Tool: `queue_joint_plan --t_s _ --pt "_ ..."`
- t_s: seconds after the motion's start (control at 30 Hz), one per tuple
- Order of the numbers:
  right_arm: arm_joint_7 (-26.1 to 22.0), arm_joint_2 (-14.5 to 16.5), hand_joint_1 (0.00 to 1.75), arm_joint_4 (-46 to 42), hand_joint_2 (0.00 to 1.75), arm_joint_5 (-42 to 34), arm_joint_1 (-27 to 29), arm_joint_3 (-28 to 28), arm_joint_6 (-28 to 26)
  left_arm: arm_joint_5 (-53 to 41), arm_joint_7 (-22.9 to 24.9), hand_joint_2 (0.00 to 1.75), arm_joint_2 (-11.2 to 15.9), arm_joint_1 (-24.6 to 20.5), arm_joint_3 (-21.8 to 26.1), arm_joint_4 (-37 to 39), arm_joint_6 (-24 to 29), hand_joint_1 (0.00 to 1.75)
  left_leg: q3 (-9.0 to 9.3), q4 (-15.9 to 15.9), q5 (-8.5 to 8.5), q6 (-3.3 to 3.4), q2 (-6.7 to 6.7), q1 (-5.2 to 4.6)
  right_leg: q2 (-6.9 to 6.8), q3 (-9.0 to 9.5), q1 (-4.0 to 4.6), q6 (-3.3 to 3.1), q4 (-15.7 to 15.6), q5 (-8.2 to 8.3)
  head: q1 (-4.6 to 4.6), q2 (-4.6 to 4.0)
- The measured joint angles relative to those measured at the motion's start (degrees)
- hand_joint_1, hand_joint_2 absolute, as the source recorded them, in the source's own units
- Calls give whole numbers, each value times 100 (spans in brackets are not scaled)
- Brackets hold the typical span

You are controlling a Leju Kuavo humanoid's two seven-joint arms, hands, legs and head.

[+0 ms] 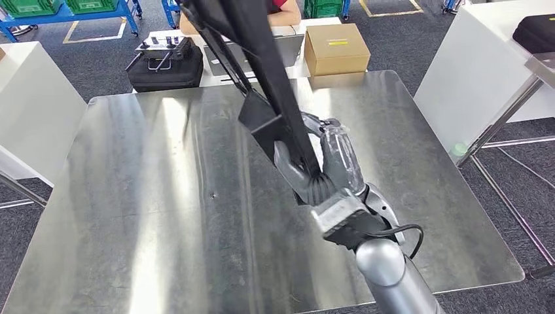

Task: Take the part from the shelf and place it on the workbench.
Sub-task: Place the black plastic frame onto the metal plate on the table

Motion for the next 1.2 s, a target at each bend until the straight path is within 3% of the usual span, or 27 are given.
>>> queue_joint_plan --t_s 0.03,0.1,0.2,0.5,0.8,1.1,1.2 --pt "91 18 175 126 175 234 -118 36 -52 -16 14 175 1 -1 0 -10 4 0 64 -225 88 33 4 -20 5 24 9 25 -3 -30 -1 0" --pt "305 50 175 420 175 746 -361 108 -136 -53 47 175 4 8 0 -44 9 0 105 -342 118 68 0 -56 8 19 37 62 0 -82 0 0" --pt "591 80 175 908 175 1409 -699 217 -180 -110 96 175 7 19 2 -92 9 0 142 -385 294 59 -15 -66 -12 34 49 29 2 -122 1 1" --pt "1071 328 175 2787 175 2598 -1602 562 -99 -184 164 175 1 6 4 -130 -49 0 139 -385 251 125 -35 -76 -31 108 42 77 -107 -105 2 0" --pt "1253 563 175 4396 175 3021 -2033 739 -96 -227 209 175 -1 4 4 -132 -137 0 139 -384 250 127 -37 -70 -33 109 43 106 -113 -100 2 0" --pt "1445 642 175 5225 175 3141 -2220 818 -115 -309 209 175 -1 2 4 -132 -164 0 139 -393 250 126 -36 -64 -33 100 46 107 -113 -101 0 0" --pt "1485 645 44 5482 44 3202 -2301 796 -151 -357 212 175 -1 -6 4 -132 -164 0 139 -394 250 126 -35 -62 -33 99 46 107 -113 -101 1 0"
